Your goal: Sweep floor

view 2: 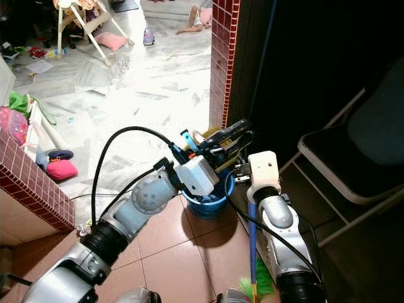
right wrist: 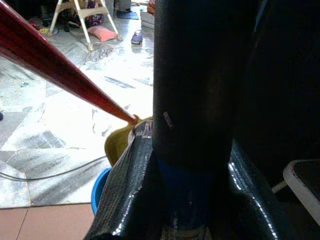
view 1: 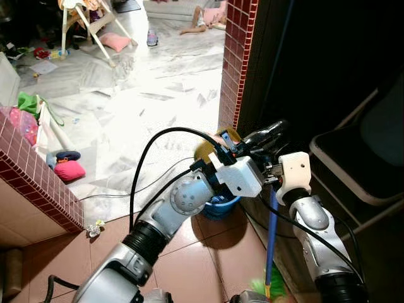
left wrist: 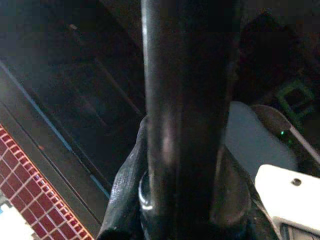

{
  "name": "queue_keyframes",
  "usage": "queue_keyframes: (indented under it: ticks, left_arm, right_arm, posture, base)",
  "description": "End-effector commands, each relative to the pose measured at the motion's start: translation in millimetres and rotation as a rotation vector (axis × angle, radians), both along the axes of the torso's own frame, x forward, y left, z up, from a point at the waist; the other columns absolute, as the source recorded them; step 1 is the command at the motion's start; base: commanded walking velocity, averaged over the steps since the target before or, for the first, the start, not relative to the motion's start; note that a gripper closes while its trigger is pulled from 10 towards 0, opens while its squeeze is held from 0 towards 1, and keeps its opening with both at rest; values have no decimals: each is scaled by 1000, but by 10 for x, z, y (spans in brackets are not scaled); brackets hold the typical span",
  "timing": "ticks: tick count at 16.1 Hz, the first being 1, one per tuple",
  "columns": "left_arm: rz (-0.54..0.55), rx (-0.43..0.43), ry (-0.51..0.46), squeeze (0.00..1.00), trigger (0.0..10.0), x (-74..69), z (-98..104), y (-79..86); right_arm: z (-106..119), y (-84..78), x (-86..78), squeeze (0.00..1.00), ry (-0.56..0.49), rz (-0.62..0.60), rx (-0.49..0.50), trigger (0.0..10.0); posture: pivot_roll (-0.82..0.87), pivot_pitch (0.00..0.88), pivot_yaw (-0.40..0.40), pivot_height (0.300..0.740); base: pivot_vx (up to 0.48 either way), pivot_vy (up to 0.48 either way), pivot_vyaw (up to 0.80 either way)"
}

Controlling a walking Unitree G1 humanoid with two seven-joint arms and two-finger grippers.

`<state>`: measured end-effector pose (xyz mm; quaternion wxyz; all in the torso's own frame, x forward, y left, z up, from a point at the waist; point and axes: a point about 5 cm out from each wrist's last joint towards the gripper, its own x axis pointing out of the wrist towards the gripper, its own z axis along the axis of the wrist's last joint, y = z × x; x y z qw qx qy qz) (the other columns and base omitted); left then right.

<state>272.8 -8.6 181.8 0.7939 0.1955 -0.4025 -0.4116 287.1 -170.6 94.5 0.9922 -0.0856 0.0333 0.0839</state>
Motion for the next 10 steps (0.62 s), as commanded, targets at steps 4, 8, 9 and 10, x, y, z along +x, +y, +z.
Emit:
queue_keyframes:
  ticks: [4,8,9,10]
  left_arm:
    - [31,-46,-107,0,10000,77,282,85]
    - [283,-298,-99,0,10000,422,840,518]
    - [328,-349,-105,0,10000,462,963,628]
    - [370,-377,-142,0,10000,486,1104,749]
  right_arm:
    - [107,-17,47,0,-57,20,-39,10000]
    - [101,-29,38,0,-57,21,-43,10000]
    - [91,-26,42,0,-53,23,-43,10000]
    - [81,-16,56,0,-47,30,-43,10000]
  posture:
    - [-130,0,7,740]
    - [-117,0,-5,740]
    - [-113,0,-8,740]
    - [-105,0,-12,740]
  base:
    - [0,0,0]
    - [0,0,0]
    - [0,0,0]
    - [0,0,0]
